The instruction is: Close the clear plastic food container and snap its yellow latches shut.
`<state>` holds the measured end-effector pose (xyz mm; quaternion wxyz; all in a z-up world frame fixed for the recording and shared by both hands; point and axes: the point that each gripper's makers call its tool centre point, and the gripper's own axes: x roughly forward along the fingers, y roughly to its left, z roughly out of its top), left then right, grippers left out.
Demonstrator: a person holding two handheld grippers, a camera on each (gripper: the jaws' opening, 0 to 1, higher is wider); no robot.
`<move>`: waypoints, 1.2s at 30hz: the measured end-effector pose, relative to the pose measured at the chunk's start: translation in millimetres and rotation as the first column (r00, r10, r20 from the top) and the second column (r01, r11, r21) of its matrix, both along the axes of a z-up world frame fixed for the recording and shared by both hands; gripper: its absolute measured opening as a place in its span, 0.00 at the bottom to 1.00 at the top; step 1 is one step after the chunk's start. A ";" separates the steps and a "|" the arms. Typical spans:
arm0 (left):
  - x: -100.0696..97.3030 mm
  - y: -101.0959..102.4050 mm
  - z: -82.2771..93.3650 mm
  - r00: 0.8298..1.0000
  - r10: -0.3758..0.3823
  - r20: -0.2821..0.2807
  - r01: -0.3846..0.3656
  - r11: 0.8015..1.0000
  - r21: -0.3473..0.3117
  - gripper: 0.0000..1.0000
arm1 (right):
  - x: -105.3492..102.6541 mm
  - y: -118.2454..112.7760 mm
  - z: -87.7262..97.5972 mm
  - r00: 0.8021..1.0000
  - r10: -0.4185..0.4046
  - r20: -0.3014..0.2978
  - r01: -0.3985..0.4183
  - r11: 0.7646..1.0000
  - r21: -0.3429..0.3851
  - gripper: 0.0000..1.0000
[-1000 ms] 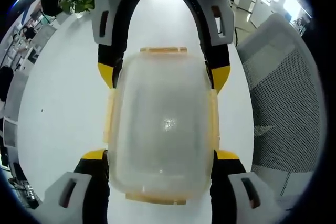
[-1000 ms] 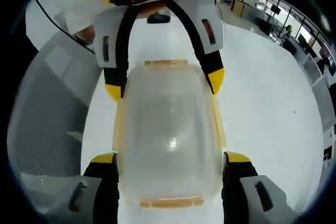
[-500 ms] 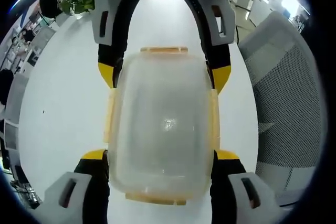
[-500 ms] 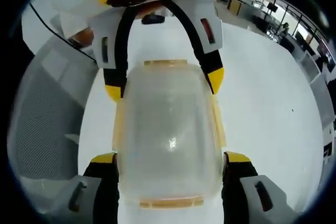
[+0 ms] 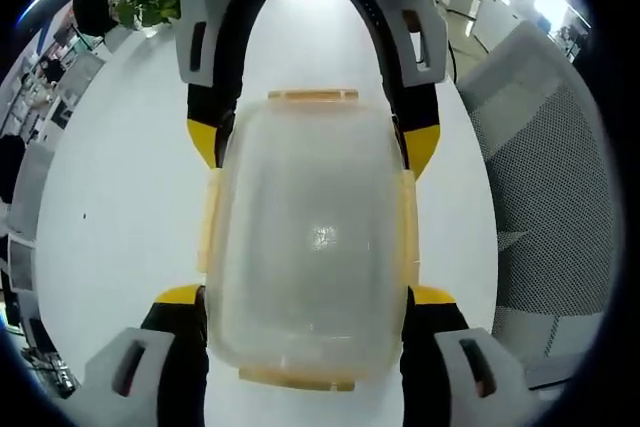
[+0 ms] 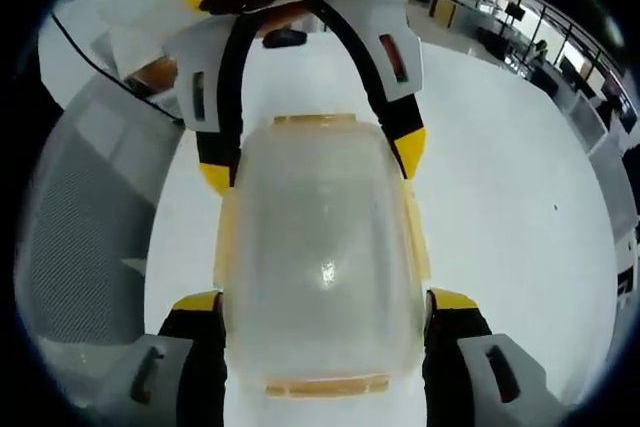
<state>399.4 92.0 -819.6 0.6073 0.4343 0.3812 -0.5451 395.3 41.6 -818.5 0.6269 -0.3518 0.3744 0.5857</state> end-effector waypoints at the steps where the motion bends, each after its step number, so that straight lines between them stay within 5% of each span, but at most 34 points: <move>1: 0.5 0.0 0.0 1.000 -0.001 0.000 0.001 1.000 0.000 0.80 | 0.8 -0.1 0.2 1.000 -0.001 0.000 0.001 1.000 0.000 0.81; 36: 34.7 -4.6 1.2 1.000 -0.016 0.000 0.016 1.000 -0.021 0.80 | 33.7 -4.0 -1.2 0.999 -0.023 -0.023 0.023 1.000 -0.001 0.83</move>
